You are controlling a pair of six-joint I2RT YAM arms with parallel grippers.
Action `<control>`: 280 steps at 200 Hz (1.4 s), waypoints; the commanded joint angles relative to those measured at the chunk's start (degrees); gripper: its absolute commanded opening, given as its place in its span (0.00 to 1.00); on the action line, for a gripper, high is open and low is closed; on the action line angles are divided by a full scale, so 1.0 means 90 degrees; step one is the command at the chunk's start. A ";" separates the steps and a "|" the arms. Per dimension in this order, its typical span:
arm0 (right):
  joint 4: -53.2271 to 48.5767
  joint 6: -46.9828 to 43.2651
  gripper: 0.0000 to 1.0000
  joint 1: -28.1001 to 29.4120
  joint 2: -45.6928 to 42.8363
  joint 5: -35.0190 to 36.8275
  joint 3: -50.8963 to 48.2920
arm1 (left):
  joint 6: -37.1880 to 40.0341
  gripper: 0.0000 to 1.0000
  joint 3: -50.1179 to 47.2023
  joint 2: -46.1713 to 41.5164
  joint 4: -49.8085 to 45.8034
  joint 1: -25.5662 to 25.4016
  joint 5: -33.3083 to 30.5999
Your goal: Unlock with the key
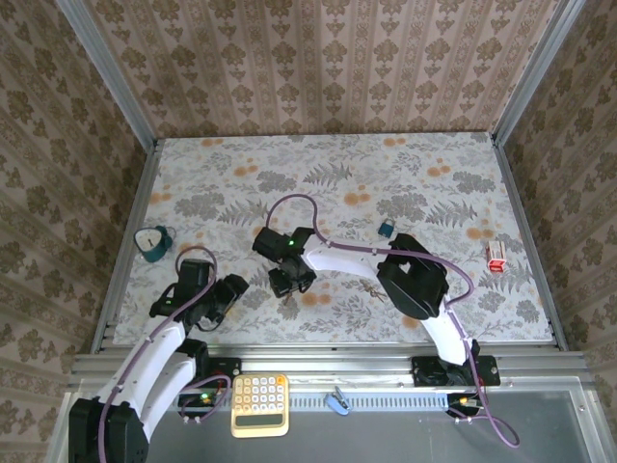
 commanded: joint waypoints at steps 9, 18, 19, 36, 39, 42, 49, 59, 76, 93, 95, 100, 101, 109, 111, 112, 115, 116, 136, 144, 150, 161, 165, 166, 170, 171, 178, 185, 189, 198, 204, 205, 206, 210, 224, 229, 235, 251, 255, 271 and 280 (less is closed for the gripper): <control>-0.0358 0.0033 0.47 0.0044 0.0259 0.0182 0.0305 | -0.0119 0.67 -0.0109 -0.0088 -0.0107 -0.0048 -0.0066; -0.0397 0.0042 0.45 0.0041 0.0322 0.0226 0.0348 | -0.0123 0.67 -0.0115 -0.0095 -0.0099 -0.0048 -0.0067; -0.0403 0.0042 0.45 0.0042 0.0326 0.0229 0.0349 | -0.0126 0.67 -0.0117 -0.0090 -0.0098 -0.0048 -0.0067; -0.0399 0.0065 0.41 0.0034 0.0369 0.0250 0.0378 | -0.0148 0.67 -0.0137 -0.0084 -0.0071 -0.0046 -0.0067; -0.0395 0.0062 0.40 0.0033 0.0373 0.0256 0.0377 | -0.0148 0.67 -0.0133 -0.0084 -0.0069 -0.0048 -0.0067; -0.0398 0.0063 0.39 0.0041 0.0384 0.0266 0.0371 | -0.0157 0.67 -0.0146 -0.0084 -0.0076 -0.0048 -0.0071; -0.0421 0.0063 0.37 0.0035 0.0387 0.0278 0.0370 | -0.0156 0.67 -0.0148 -0.0083 -0.0070 -0.0048 -0.0076; -0.0421 0.0082 0.33 0.0023 0.0396 0.0299 0.0338 | -0.0158 0.67 -0.0157 -0.0084 -0.0061 -0.0045 -0.0076; -0.0392 0.0091 0.27 0.0006 0.0393 0.0280 0.0272 | -0.0163 0.67 -0.0183 -0.0084 -0.0059 -0.0048 -0.0077; -0.0380 0.0091 0.23 -0.0021 0.0380 0.0276 0.0207 | -0.0172 0.67 -0.0192 -0.0084 -0.0049 -0.0048 -0.0076; -0.0377 0.0091 0.23 -0.0025 0.0386 0.0275 0.0196 | -0.0176 0.67 -0.0188 -0.0084 -0.0044 -0.0048 -0.0076; -0.0363 0.0099 0.21 -0.0033 0.0387 0.0277 0.0188 | -0.0172 0.67 -0.0187 -0.0075 -0.0040 -0.0048 -0.0085; -0.0361 0.0105 0.20 -0.0035 0.0387 0.0274 0.0181 | -0.0175 0.67 -0.0192 -0.0075 -0.0040 -0.0043 -0.0085; -0.0318 0.0108 0.17 -0.0049 0.0380 0.0247 0.0127 | -0.0189 0.67 -0.0187 -0.0067 -0.0031 -0.0048 -0.0095; -0.0308 0.0110 0.16 -0.0059 0.0374 0.0243 0.0113 | -0.0188 0.67 -0.0187 -0.0065 -0.0025 -0.0048 -0.0096; -0.0304 0.0110 0.16 -0.0062 0.0371 0.0243 0.0109 | -0.0187 0.67 -0.0187 -0.0065 -0.0027 -0.0048 -0.0096; -0.0286 0.0119 0.15 -0.0073 0.0361 0.0233 0.0084 | -0.0187 0.67 -0.0187 -0.0056 -0.0021 -0.0047 -0.0096; -0.0279 0.0119 0.15 -0.0079 0.0365 0.0228 0.0080 | -0.0187 0.67 -0.0192 -0.0056 -0.0015 -0.0048 -0.0096; -0.0165 0.0163 0.08 -0.0160 0.0292 0.0154 -0.0083 | -0.0196 0.67 -0.0172 -0.0016 0.0020 -0.0045 -0.0089; -0.0100 0.0169 0.07 -0.0204 0.0236 0.0141 -0.0174 | -0.0188 0.67 -0.0160 0.0008 0.0046 -0.0048 -0.0091; -0.0044 0.0169 0.06 -0.0234 0.0195 0.0115 -0.0241 | -0.0194 0.67 -0.0153 0.0028 0.0058 -0.0047 -0.0087; 0.0110 0.0169 0.03 -0.0309 0.0054 0.0000 -0.0410 | -0.0180 0.68 -0.0129 0.0066 0.0086 -0.0048 -0.0086; 0.0217 0.0179 0.02 -0.0336 -0.0006 -0.0055 -0.0490 | -0.0175 0.68 -0.0114 0.0083 0.0101 -0.0048 -0.0086; 0.0241 0.0174 0.02 -0.0347 -0.0029 -0.0068 -0.0515 | -0.0171 0.68 -0.0111 0.0087 0.0104 -0.0053 -0.0081; 0.0340 0.0188 0.02 -0.0385 -0.0104 -0.0132 -0.0605 | -0.0168 0.67 -0.0095 0.0107 0.0111 -0.0050 -0.0077; 0.0371 0.0193 0.01 -0.0396 -0.0127 -0.0150 -0.0631 | -0.0163 0.67 -0.0092 0.0109 0.0114 -0.0054 -0.0076; 0.0554 0.0216 0.01 -0.0471 -0.0269 -0.0299 -0.0793 | -0.0146 0.68 -0.0055 0.0145 0.0130 -0.0058 -0.0076; 0.0746 0.0236 0.01 -0.0547 -0.0432 -0.0432 -0.0954 | -0.0121 0.68 -0.0018 0.0177 0.0163 -0.0076 -0.0068; 0.0872 0.0256 0.01 -0.0594 -0.0528 -0.0539 -0.1050 | -0.0107 0.68 0.0006 0.0197 0.0185 -0.0093 -0.0067; 0.1168 0.0293 0.01 -0.0703 -0.0764 -0.0720 -0.1288 | -0.0073 0.68 0.0065 0.0227 0.0240 -0.0142 -0.0075; 0.1348 0.0310 0.00 -0.0768 -0.0922 -0.0821 -0.1434 | -0.0064 0.68 0.0118 0.0244 0.0312 -0.0186 -0.0076; 0.1373 0.0313 0.00 -0.0773 -0.0951 -0.0831 -0.1455 | -0.0057 0.68 0.0127 0.0246 0.0322 -0.0195 -0.0076; 0.1400 0.0314 0.00 -0.0785 -0.0975 -0.0842 -0.1481 | -0.0054 0.68 0.0136 0.0247 0.0332 -0.0200 -0.0076; 0.1495 0.0332 0.00 -0.0838 -0.1075 -0.0876 -0.1574 | -0.0041 0.68 0.0165 0.0251 0.0372 -0.0235 -0.0076; 0.1821 0.0350 0.00 -0.0970 -0.1426 -0.0939 -0.1832 | -0.0018 0.68 0.0283 0.0243 0.0585 -0.0371 -0.0076; 0.1871 0.0341 0.00 -0.1001 -0.1538 -0.0926 -0.1903 | -0.0029 0.68 0.0331 0.0248 0.0660 -0.0427 -0.0076; 0.1931 0.0318 0.00 -0.1039 -0.1691 -0.0894 -0.1980 | -0.0003 0.68 0.0388 0.0248 0.0766 -0.0495 -0.0086; 0.2054 0.0217 0.00 -0.1111 -0.2094 -0.0748 -0.2174 | 0.0041 0.66 0.0536 0.0248 0.1076 -0.0687 -0.0086; 0.2099 0.0183 0.00 -0.1127 -0.2206 -0.0713 -0.2229 | 0.0055 0.64 0.0565 0.0248 0.1168 -0.0731 -0.0081; 0.2269 0.0027 0.00 -0.1144 -0.2641 -0.0446 -0.2460 | 0.0103 0.59 0.0698 0.0248 0.1590 -0.0904 -0.0021; 0.2313 -0.0069 0.00 -0.1148 -0.2854 -0.0282 -0.2539 | 0.0125 0.55 0.0780 0.0253 0.1815 -0.1003 0.0018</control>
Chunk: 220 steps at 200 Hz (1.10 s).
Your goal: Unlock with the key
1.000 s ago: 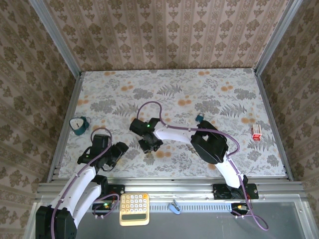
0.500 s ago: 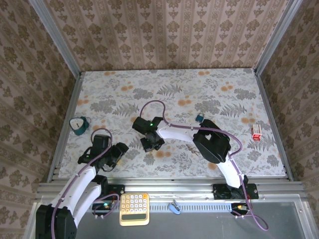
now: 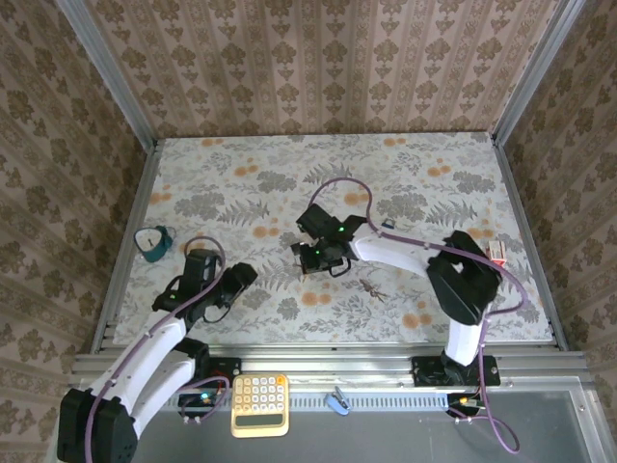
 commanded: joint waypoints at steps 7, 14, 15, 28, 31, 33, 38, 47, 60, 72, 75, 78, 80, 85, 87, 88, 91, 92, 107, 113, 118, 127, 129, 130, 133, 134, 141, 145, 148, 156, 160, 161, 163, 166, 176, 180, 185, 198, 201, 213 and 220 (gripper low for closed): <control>0.0423 -0.0277 0.00 0.0012 -0.0830 0.0482 -0.0285 | 0.0167 0.53 0.0401 0.0005 0.0950 -0.0270 0.0072; 0.0490 -0.0309 0.00 0.0008 -0.0993 0.0574 -0.0361 | 0.0179 0.51 0.0472 0.0005 0.1123 -0.0338 0.0091; 0.0500 -0.0320 0.00 0.0011 -0.1013 0.0582 -0.0368 | 0.0184 0.50 0.0481 0.0005 0.1145 -0.0352 0.0092; 0.0647 -0.0370 0.00 0.0014 -0.1271 0.0665 -0.0482 | 0.0222 0.48 0.0600 0.0007 0.1430 -0.0491 0.0131; 0.0676 -0.0385 0.00 0.0012 -0.1321 0.0668 -0.0499 | 0.0227 0.48 0.0640 0.0012 0.1490 -0.0517 0.0131; 0.0695 -0.0386 0.00 0.0014 -0.1351 0.0666 -0.0512 | 0.0235 0.48 0.0661 0.0014 0.1521 -0.0534 0.0133; 0.0731 -0.0415 0.00 0.0006 -0.1410 0.0663 -0.0528 | 0.0260 0.48 0.0709 0.0022 0.1604 -0.0564 0.0140; 0.0772 -0.0428 0.00 0.0005 -0.1516 0.0659 -0.0541 | 0.0299 0.49 0.0778 0.0042 0.1773 -0.0758 0.0141; 0.0841 -0.0443 0.00 0.0020 -0.1622 0.0630 -0.0580 | 0.0333 0.53 0.0873 0.0090 0.2003 -0.0922 0.0149; 0.0886 -0.0433 0.00 0.0016 -0.1694 0.0568 -0.0591 | 0.0335 0.58 0.0925 0.0156 0.2216 -0.1041 0.0141; 0.0895 -0.0427 0.00 0.0030 -0.1703 0.0565 -0.0597 | 0.0335 0.59 0.0942 0.0175 0.2263 -0.1070 0.0132; 0.0919 -0.0423 0.00 0.0028 -0.1723 0.0539 -0.0607 | 0.0335 0.60 0.0955 0.0202 0.2297 -0.1095 0.0131; 0.0939 -0.0427 0.00 0.0028 -0.1735 0.0526 -0.0617 | 0.0343 0.60 0.0967 0.0218 0.2309 -0.1111 0.0131; 0.0985 -0.0422 0.00 0.0041 -0.1770 0.0497 -0.0638 | 0.0371 0.60 0.0982 0.0267 0.2389 -0.1154 0.0139; 0.0992 -0.0412 0.00 0.0040 -0.1773 0.0476 -0.0646 | 0.0373 0.60 0.0986 0.0283 0.2410 -0.1177 0.0140; 0.1000 -0.0415 0.00 0.0042 -0.1774 0.0475 -0.0648 | 0.0379 0.60 0.0987 0.0295 0.2414 -0.1187 0.0136; 0.1016 -0.0418 0.00 0.0048 -0.1799 0.0457 -0.0655 | 0.0385 0.60 0.0992 0.0326 0.2441 -0.1204 0.0132; 0.1026 -0.0418 0.00 0.0051 -0.1801 0.0450 -0.0657 | 0.0389 0.60 0.0995 0.0331 0.2449 -0.1210 0.0131; 0.1086 -0.0422 0.00 0.0102 -0.1824 0.0340 -0.0650 | 0.0394 0.58 0.1036 0.0470 0.2567 -0.1334 0.0088; 0.1112 -0.0428 0.00 0.0133 -0.1839 0.0313 -0.0652 | 0.0387 0.57 0.1036 0.0522 0.2624 -0.1375 0.0065; 0.1143 -0.0436 0.00 0.0152 -0.1848 0.0283 -0.0668 | 0.0377 0.57 0.1036 0.0563 0.2673 -0.1404 0.0046; 0.1174 -0.0453 0.00 0.0193 -0.1849 0.0265 -0.0670 | 0.0349 0.57 0.1039 0.0618 0.2743 -0.1449 0.0033; 0.1181 -0.0457 0.00 0.0198 -0.1849 0.0267 -0.0669 | 0.0346 0.57 0.1044 0.0634 0.2760 -0.1458 0.0026; 0.1178 -0.0452 0.00 0.0204 -0.1851 0.0267 -0.0669 | 0.0341 0.57 0.1045 0.0637 0.2764 -0.1460 0.0030; 0.1190 -0.0456 0.00 0.0209 -0.1852 0.0268 -0.0670 | 0.0336 0.57 0.1046 0.0664 0.2785 -0.1468 0.0027; 0.1187 -0.0457 0.00 0.0219 -0.1852 0.0273 -0.0669 | 0.0336 0.57 0.1046 0.0666 0.2797 -0.1474 0.0030; 0.1207 -0.0456 0.00 0.0227 -0.1861 0.0254 -0.0678 | 0.0335 0.58 0.1056 0.0701 0.2836 -0.1497 0.0024; 0.1226 -0.0458 0.00 0.0233 -0.1872 0.0249 -0.0688 | 0.0335 0.58 0.1063 0.0709 0.2849 -0.1508 0.0024; 0.1237 -0.0458 0.00 0.0230 -0.1873 0.0235 -0.0691 | 0.0335 0.59 0.1065 0.0729 0.2847 -0.1517 0.0024; 0.1244 -0.0455 0.00 0.0230 -0.1894 0.0234 -0.0696 | 0.0336 0.58 0.1066 0.0753 0.2867 -0.1537 0.0016; 0.1258 -0.0458 0.00 0.0238 -0.1897 0.0228 -0.0697 | 0.0335 0.58 0.1066 0.0754 0.2869 -0.1544 0.0007; 0.1260 -0.0458 0.00 0.0234 -0.1899 0.0229 -0.0697 | 0.0335 0.58 0.1066 0.0755 0.2868 -0.1542 0.0005; 0.1271 -0.0465 0.00 0.0233 -0.1901 0.0229 -0.0710 | 0.0335 0.58 0.1066 0.0756 0.2872 -0.1547 -0.0001; 0.1281 -0.0465 0.00 0.0230 -0.1918 0.0218 -0.0713 | 0.0329 0.58 0.1066 0.0764 0.2868 -0.1549 -0.0005; 0.1350 -0.0495 0.00 0.0239 -0.1955 0.0166 -0.0753 | 0.0299 0.57 0.1038 0.0770 0.2891 -0.1549 -0.0034; 0.1389 -0.0508 0.00 0.0239 -0.1967 0.0128 -0.0773 | 0.0296 0.57 0.1028 0.0771 0.2897 -0.1549 -0.0048; 0.1429 -0.0530 0.00 0.0245 -0.1994 0.0081 -0.0794 | 0.0283 0.57 0.1010 0.0762 0.2897 -0.1549 -0.0062; 0.1513 -0.0591 0.00 0.0254 -0.2047 -0.0011 -0.0848 | 0.0222 0.57 0.0969 0.0759 0.2957 -0.1549 -0.0093; 0.1536 -0.0606 0.00 0.0258 -0.2066 -0.0022 -0.0854 | 0.0204 0.57 0.0953 0.0758 0.2978 -0.1538 -0.0094; 0.1651 -0.0725 0.00 0.0277 -0.2163 -0.0054 -0.0943 | 0.0156 0.58 0.0920 0.0750 0.3040 -0.1521 -0.0085; 0.1672 -0.0790 0.00 0.0293 -0.2211 -0.0036 -0.0977 | 0.0142 0.58 0.0919 0.0755 0.3069 -0.1505 -0.0066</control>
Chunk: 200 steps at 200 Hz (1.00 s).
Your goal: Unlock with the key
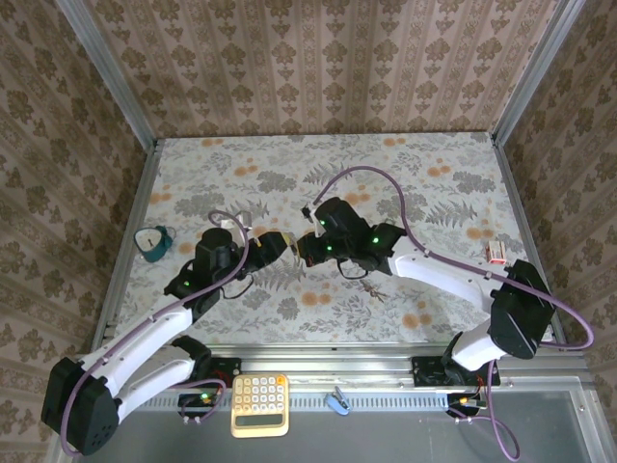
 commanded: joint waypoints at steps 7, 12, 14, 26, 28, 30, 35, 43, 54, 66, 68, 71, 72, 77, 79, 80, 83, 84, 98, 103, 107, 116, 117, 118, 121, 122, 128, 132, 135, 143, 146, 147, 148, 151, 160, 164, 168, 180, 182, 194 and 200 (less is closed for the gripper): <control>0.0311 -0.0366 0.00 0.0083 -0.0353 -0.0166 -0.0150 | -0.0076 0.58 0.0064 -0.0004 0.0304 0.0009 -0.0018; 0.0318 -0.0403 0.00 0.0077 -0.0382 -0.0182 -0.0155 | -0.0076 0.58 0.0082 0.0017 0.0304 0.0015 0.0017; 0.0317 -0.0418 0.00 0.0075 -0.0386 -0.0191 -0.0157 | -0.0076 0.58 0.0090 0.0028 0.0311 0.0019 0.0027; 0.0338 -0.0523 0.00 0.0098 -0.0424 -0.0232 -0.0175 | -0.0100 0.56 0.0129 0.0107 0.0316 0.0030 0.0112; 0.0344 -0.0538 0.00 0.0105 -0.0431 -0.0236 -0.0179 | -0.0104 0.56 0.0143 0.0119 0.0328 0.0035 0.0129; 0.0353 -0.0561 0.00 0.0111 -0.0435 -0.0244 -0.0182 | -0.0105 0.55 0.0151 0.0132 0.0336 0.0031 0.0143; 0.0379 -0.0608 0.00 0.0136 -0.0446 -0.0258 -0.0196 | -0.0114 0.54 0.0171 0.0176 0.0361 0.0030 0.0187; 0.0400 -0.0676 0.00 0.0175 -0.0465 -0.0271 -0.0199 | -0.0130 0.54 0.0186 0.0244 0.0444 0.0030 0.0248; 0.0455 -0.0752 0.00 0.0225 -0.0493 -0.0321 -0.0214 | -0.0189 0.51 0.0180 0.0340 0.0590 0.0031 0.0329; 0.0495 -0.0797 0.00 0.0277 -0.0514 -0.0314 -0.0225 | -0.0265 0.46 0.0178 0.0436 0.0775 0.0040 0.0419; 0.0493 -0.0800 0.00 0.0281 -0.0515 -0.0307 -0.0223 | -0.0275 0.45 0.0177 0.0450 0.0812 0.0040 0.0433; 0.0489 -0.0799 0.00 0.0283 -0.0515 -0.0291 -0.0215 | -0.0299 0.44 0.0172 0.0469 0.0867 0.0040 0.0452; 0.0486 -0.0798 0.00 0.0286 -0.0515 -0.0283 -0.0217 | -0.0305 0.44 0.0169 0.0474 0.0888 0.0040 0.0461; 0.0469 -0.0808 0.00 0.0284 -0.0508 -0.0262 -0.0208 | -0.0318 0.42 0.0167 0.0505 0.0963 0.0040 0.0500; 0.0465 -0.0812 0.00 0.0288 -0.0506 -0.0253 -0.0209 | -0.0332 0.41 0.0167 0.0519 0.0986 0.0042 0.0507; 0.0459 -0.0814 0.00 0.0288 -0.0505 -0.0250 -0.0209 | -0.0341 0.40 0.0172 0.0518 0.1001 0.0046 0.0513; 0.0454 -0.0816 0.00 0.0281 -0.0505 -0.0234 -0.0202 | -0.0353 0.39 0.0167 0.0525 0.1029 0.0040 0.0526; 0.0459 -0.0817 0.00 0.0285 -0.0505 -0.0230 -0.0206 | -0.0356 0.38 0.0167 0.0531 0.1037 0.0040 0.0527; 0.0425 -0.0845 0.00 0.0287 -0.0506 -0.0180 -0.0209 | -0.0372 0.33 0.0176 0.0513 0.1051 0.0048 0.0524; 0.0415 -0.0863 0.00 0.0288 -0.0505 -0.0170 -0.0208 | -0.0360 0.32 0.0177 0.0485 0.1012 0.0053 0.0512; 0.0401 -0.0870 0.00 0.0289 -0.0505 -0.0160 -0.0207 | -0.0352 0.30 0.0177 0.0465 0.0978 0.0050 0.0501; 0.0372 -0.0901 0.00 0.0281 -0.0496 -0.0117 -0.0204 | -0.0324 0.29 0.0186 0.0409 0.0905 0.0073 0.0473; 0.0369 -0.0903 0.00 0.0285 -0.0496 -0.0113 -0.0202 | -0.0322 0.29 0.0186 0.0404 0.0892 0.0076 0.0472; 0.0367 -0.0904 0.00 0.0287 -0.0495 -0.0112 -0.0201 | -0.0316 0.29 0.0186 0.0407 0.0876 0.0077 0.0466; 0.0350 -0.0911 0.00 0.0286 -0.0495 -0.0093 -0.0195 | -0.0311 0.29 0.0186 0.0393 0.0851 0.0092 0.0454; 0.0348 -0.0912 0.00 0.0288 -0.0491 -0.0087 -0.0197 | -0.0306 0.29 0.0186 0.0387 0.0836 0.0095 0.0452; 0.0330 -0.0931 0.00 0.0280 -0.0489 -0.0068 -0.0189 | -0.0293 0.32 0.0186 0.0327 0.0779 0.0107 0.0442; 0.0322 -0.0934 0.00 0.0286 -0.0486 -0.0053 -0.0182 | -0.0291 0.33 0.0186 0.0300 0.0743 0.0135 0.0441; 0.0322 -0.0944 0.00 0.0287 -0.0492 -0.0047 -0.0189 | -0.0291 0.33 0.0178 0.0286 0.0735 0.0142 0.0441; 0.0309 -0.0949 0.00 0.0279 -0.0490 -0.0015 -0.0185 | -0.0291 0.33 0.0162 0.0240 0.0722 0.0165 0.0458; 0.0302 -0.0950 0.00 0.0288 -0.0487 -0.0013 -0.0189 | -0.0292 0.32 0.0158 0.0215 0.0719 0.0175 0.0460; 0.0300 -0.0947 0.00 0.0288 -0.0487 -0.0008 -0.0189 | -0.0292 0.32 0.0157 0.0210 0.0721 0.0176 0.0465; 0.0299 -0.0947 0.00 0.0289 -0.0486 -0.0005 -0.0185 | -0.0291 0.32 0.0157 0.0202 0.0717 0.0176 0.0468; 0.0298 -0.0961 0.00 0.0288 -0.0486 0.0002 -0.0177 | -0.0294 0.30 0.0152 0.0189 0.0719 0.0185 0.0470; 0.0288 -0.0960 0.00 0.0285 -0.0469 0.0036 -0.0170 | -0.0292 0.26 0.0156 0.0167 0.0700 0.0195 0.0498; 0.0272 -0.0959 0.00 0.0284 -0.0461 0.0044 -0.0156 | -0.0287 0.24 0.0157 0.0153 0.0698 0.0196 0.0513; 0.0258 -0.0963 0.00 0.0289 -0.0449 0.0053 -0.0140 | -0.0290 0.23 0.0157 0.0146 0.0689 0.0196 0.0527; 0.0232 -0.0978 0.00 0.0287 -0.0418 0.0075 -0.0103 | -0.0290 0.18 0.0157 0.0128 0.0689 0.0203 0.0553; 0.0230 -0.0979 0.00 0.0288 -0.0405 0.0083 -0.0100 | -0.0296 0.17 0.0157 0.0127 0.0685 0.0205 0.0557; 0.0197 -0.0981 0.00 0.0270 -0.0388 0.0117 -0.0083 | -0.0292 0.12 0.0148 0.0114 0.0664 0.0206 0.0568; 0.0176 -0.0985 0.00 0.0275 -0.0371 0.0124 -0.0061 | -0.0290 0.10 0.0147 0.0105 0.0655 0.0213 0.0576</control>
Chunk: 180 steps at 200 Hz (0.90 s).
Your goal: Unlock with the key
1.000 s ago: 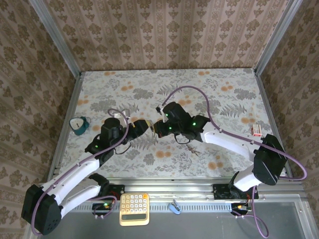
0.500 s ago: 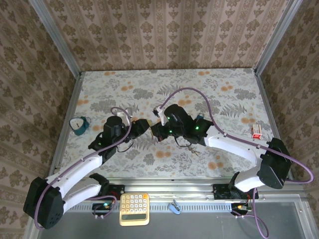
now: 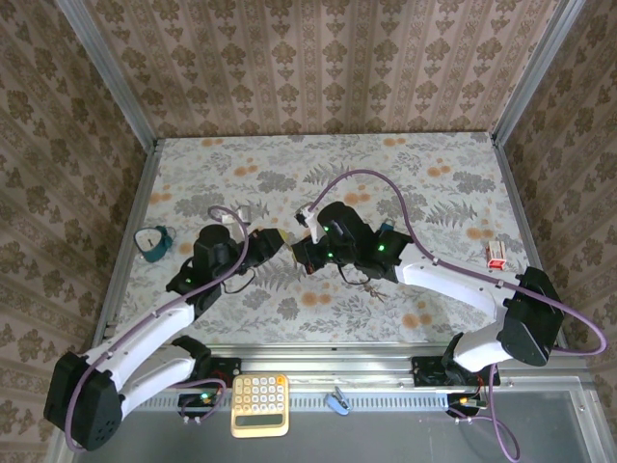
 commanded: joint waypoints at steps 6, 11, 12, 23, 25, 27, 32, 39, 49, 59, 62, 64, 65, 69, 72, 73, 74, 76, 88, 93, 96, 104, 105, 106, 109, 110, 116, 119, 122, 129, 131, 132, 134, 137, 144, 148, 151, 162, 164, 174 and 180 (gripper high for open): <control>-0.0172 -0.0125 0.00 0.0013 -0.0031 0.0205 0.0088 | 0.0068 0.08 0.0143 -0.0143 -0.0059 0.0060 0.0136; -0.0174 -0.0127 0.00 0.0001 -0.0025 0.0209 0.0090 | 0.0073 0.05 0.0139 -0.0158 -0.0075 0.0060 0.0131; -0.0174 -0.0125 0.00 0.0000 -0.0027 0.0212 0.0089 | 0.0076 0.05 0.0141 -0.0157 -0.0077 0.0060 0.0131; -0.0174 -0.0127 0.00 -0.0003 -0.0026 0.0214 0.0102 | 0.0078 0.03 0.0133 -0.0189 -0.0102 0.0070 0.0112; -0.0174 -0.0124 0.00 -0.0008 -0.0028 0.0214 0.0101 | 0.0086 0.02 0.0133 -0.0189 -0.0114 0.0070 0.0111; -0.0174 -0.0123 0.00 -0.0005 -0.0023 0.0209 0.0101 | 0.0085 0.02 0.0133 -0.0188 -0.0117 0.0070 0.0111; -0.0174 -0.0125 0.00 -0.0006 -0.0031 0.0209 0.0099 | 0.0082 0.01 0.0132 -0.0189 -0.0125 0.0065 0.0111; -0.0165 -0.0128 0.00 -0.0003 -0.0032 0.0211 0.0098 | 0.0085 0.01 0.0142 -0.0180 -0.0128 0.0070 0.0111; -0.0153 -0.0129 0.00 -0.0009 -0.0047 0.0205 0.0100 | 0.0080 0.00 0.0144 -0.0163 -0.0107 0.0070 0.0128; -0.0155 -0.0139 0.00 -0.0015 -0.0041 0.0214 0.0099 | 0.0078 0.00 0.0157 -0.0141 -0.0056 0.0070 0.0157; -0.0149 -0.0137 0.00 -0.0017 -0.0030 0.0228 0.0108 | 0.0078 0.00 0.0153 -0.0128 -0.0042 0.0070 0.0168; -0.0153 -0.0136 0.00 -0.0019 -0.0031 0.0232 0.0107 | 0.0076 0.00 0.0152 -0.0127 -0.0036 0.0070 0.0174; -0.0159 -0.0135 0.00 -0.0015 -0.0030 0.0238 0.0107 | 0.0072 0.00 0.0152 -0.0132 -0.0033 0.0070 0.0172; -0.0169 -0.0126 0.00 -0.0015 -0.0022 0.0252 0.0107 | 0.0077 0.00 0.0161 -0.0118 -0.0035 0.0070 0.0184; -0.0174 -0.0121 0.00 -0.0024 -0.0019 0.0262 0.0102 | 0.0078 0.00 0.0169 -0.0117 -0.0031 0.0070 0.0189; -0.0174 -0.0117 0.00 -0.0027 -0.0024 0.0262 0.0105 | 0.0078 0.00 0.0170 -0.0117 -0.0030 0.0070 0.0189; -0.0174 -0.0120 0.00 -0.0028 -0.0021 0.0263 0.0106 | 0.0078 0.00 0.0171 -0.0117 -0.0025 0.0070 0.0194; -0.0174 -0.0105 0.00 -0.0032 -0.0027 0.0263 0.0107 | 0.0078 0.00 0.0181 -0.0114 -0.0017 0.0070 0.0198; -0.0127 -0.0010 0.07 -0.0116 -0.0036 0.0222 0.0069 | 0.0122 0.00 0.0208 -0.0108 -0.0027 0.0070 0.0199; -0.0095 0.0059 0.12 -0.0167 -0.0052 0.0172 0.0028 | 0.0171 0.00 0.0233 -0.0120 -0.0081 0.0070 0.0169; -0.0073 0.0110 0.15 -0.0209 -0.0052 0.0141 0.0000 | 0.0201 0.00 0.0255 -0.0122 -0.0123 0.0070 0.0143; 0.0007 0.0251 0.21 -0.0321 -0.0081 0.0040 -0.0076 | 0.0299 0.00 0.0334 -0.0115 -0.0313 0.0070 0.0063; 0.0024 0.0264 0.22 -0.0341 -0.0084 0.0025 -0.0087 | 0.0321 0.00 0.0346 -0.0111 -0.0352 0.0070 0.0058; 0.0037 0.0271 0.23 -0.0361 -0.0086 0.0012 -0.0102 | 0.0336 0.00 0.0356 -0.0109 -0.0386 0.0070 0.0045; 0.0067 0.0323 0.25 -0.0408 -0.0098 -0.0023 -0.0134 | 0.0384 0.00 0.0395 -0.0115 -0.0475 0.0070 0.0013; 0.0078 0.0349 0.26 -0.0419 -0.0102 -0.0041 -0.0145 | 0.0392 0.00 0.0401 -0.0111 -0.0507 0.0070 0.0003; 0.0146 0.0458 0.29 -0.0507 -0.0131 -0.0117 -0.0217 | 0.0498 0.00 0.0473 -0.0093 -0.0677 0.0069 -0.0091; 0.0178 0.0492 0.30 -0.0549 -0.0135 -0.0144 -0.0260 | 0.0547 0.00 0.0520 -0.0086 -0.0764 0.0070 -0.0131; 0.0206 0.0532 0.32 -0.0588 -0.0152 -0.0163 -0.0296 | 0.0590 0.00 0.0551 -0.0077 -0.0830 0.0075 -0.0162; 0.0272 0.0625 0.34 -0.0670 -0.0191 -0.0211 -0.0378 | 0.0694 0.00 0.0621 -0.0045 -0.0954 0.0080 -0.0208; 0.0296 0.0647 0.34 -0.0693 -0.0203 -0.0231 -0.0400 | 0.0721 0.00 0.0648 -0.0035 -0.0969 0.0084 -0.0218; 0.0310 0.0653 0.35 -0.0703 -0.0204 -0.0243 -0.0415 | 0.0731 0.00 0.0659 -0.0027 -0.0983 0.0087 -0.0219; 0.0335 0.0676 0.35 -0.0728 -0.0211 -0.0269 -0.0433 | 0.0764 0.00 0.0677 -0.0002 -0.0998 0.0089 -0.0220; 0.0365 0.0718 0.36 -0.0760 -0.0230 -0.0292 -0.0462 | 0.0795 0.00 0.0700 0.0016 -0.1018 0.0098 -0.0221; 0.0431 0.0783 0.38 -0.0814 -0.0253 -0.0354 -0.0523 | 0.0848 0.00 0.0766 0.0074 -0.1053 0.0109 -0.0214; 0.0479 0.0816 0.38 -0.0835 -0.0253 -0.0391 -0.0560 | 0.0872 0.00 0.0795 0.0103 -0.1057 0.0118 -0.0211; 0.0531 0.0844 0.40 -0.0857 -0.0253 -0.0420 -0.0588 | 0.0892 0.00 0.0817 0.0137 -0.1059 0.0127 -0.0211; 0.0698 0.0957 0.41 -0.0928 -0.0253 -0.0600 -0.0678 | 0.0904 0.00 0.0878 0.0226 -0.1020 0.0138 -0.0169; 0.0739 0.0980 0.41 -0.0943 -0.0253 -0.0648 -0.0690 | 0.0902 0.00 0.0888 0.0238 -0.1000 0.0138 -0.0159; 0.1042 0.1159 0.41 -0.1041 -0.0459 -0.0935 -0.0809 | 0.0908 0.00 0.0913 0.0313 -0.0874 0.0138 -0.0091; 0.1296 0.1309 0.41 -0.1112 -0.0480 -0.1172 -0.0913 | 0.0900 0.00 0.0923 0.0339 -0.0794 0.0143 -0.0058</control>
